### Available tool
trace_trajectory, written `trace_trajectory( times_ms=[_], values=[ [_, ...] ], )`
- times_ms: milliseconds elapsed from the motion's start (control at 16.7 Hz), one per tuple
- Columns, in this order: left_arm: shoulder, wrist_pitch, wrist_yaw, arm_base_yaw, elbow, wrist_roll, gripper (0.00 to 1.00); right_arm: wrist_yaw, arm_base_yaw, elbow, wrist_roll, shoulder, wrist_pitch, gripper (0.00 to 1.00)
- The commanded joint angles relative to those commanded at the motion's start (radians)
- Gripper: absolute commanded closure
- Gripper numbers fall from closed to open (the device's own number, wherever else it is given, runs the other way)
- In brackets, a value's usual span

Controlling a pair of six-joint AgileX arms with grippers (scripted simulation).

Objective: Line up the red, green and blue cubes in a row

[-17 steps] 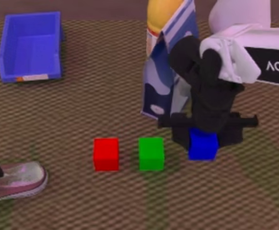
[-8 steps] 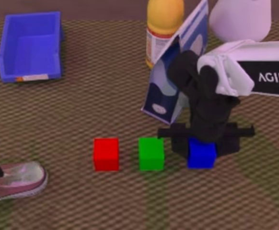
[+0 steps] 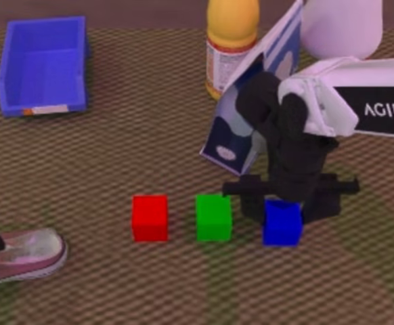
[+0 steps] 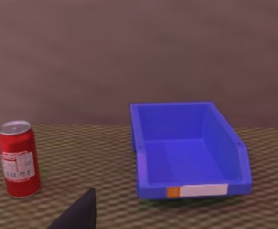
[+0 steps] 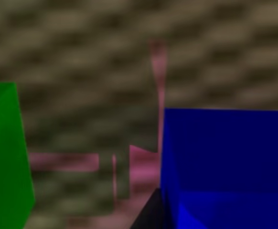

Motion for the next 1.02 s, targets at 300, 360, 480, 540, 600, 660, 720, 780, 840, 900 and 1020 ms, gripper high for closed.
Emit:
trace_trajectory(
  times_ms=[300,360,480,540,600,660,720,780,840,900,1020],
  values=[
    [0.000,0.000,0.000,0.000,0.000,0.000,0.00,0.000,0.000,0.000,0.000,0.000,0.000,0.00],
    [0.000,0.000,0.000,0.000,0.000,0.000,0.00,0.000,0.000,0.000,0.000,0.000,0.000,0.00],
    [0.000,0.000,0.000,0.000,0.000,0.000,0.00,0.000,0.000,0.000,0.000,0.000,0.000,0.00],
    [0.000,0.000,0.000,0.000,0.000,0.000,0.00,0.000,0.000,0.000,0.000,0.000,0.000,0.00],
    [0.000,0.000,0.000,0.000,0.000,0.000,0.00,0.000,0.000,0.000,0.000,0.000,0.000,0.00],
    [0.000,0.000,0.000,0.000,0.000,0.000,0.00,0.000,0.000,0.000,0.000,0.000,0.000,0.00],
    [0.000,0.000,0.000,0.000,0.000,0.000,0.00,0.000,-0.002,0.000,0.000,-0.001,0.000,0.00],
    [0.000,0.000,0.000,0.000,0.000,0.000,0.00,0.000,-0.001,0.003,0.000,-0.001,-0.004,0.00],
    [0.000,0.000,0.000,0.000,0.000,0.000,0.00,0.000,0.001,0.015,-0.001,-0.005,-0.018,0.00],
    [0.000,0.000,0.000,0.000,0.000,0.000,0.00,0.000,0.003,0.032,-0.002,-0.011,-0.042,0.00],
    [0.000,0.000,0.000,0.000,0.000,0.000,0.00,-0.001,0.005,0.078,-0.001,-0.033,-0.114,0.00]
  ],
)
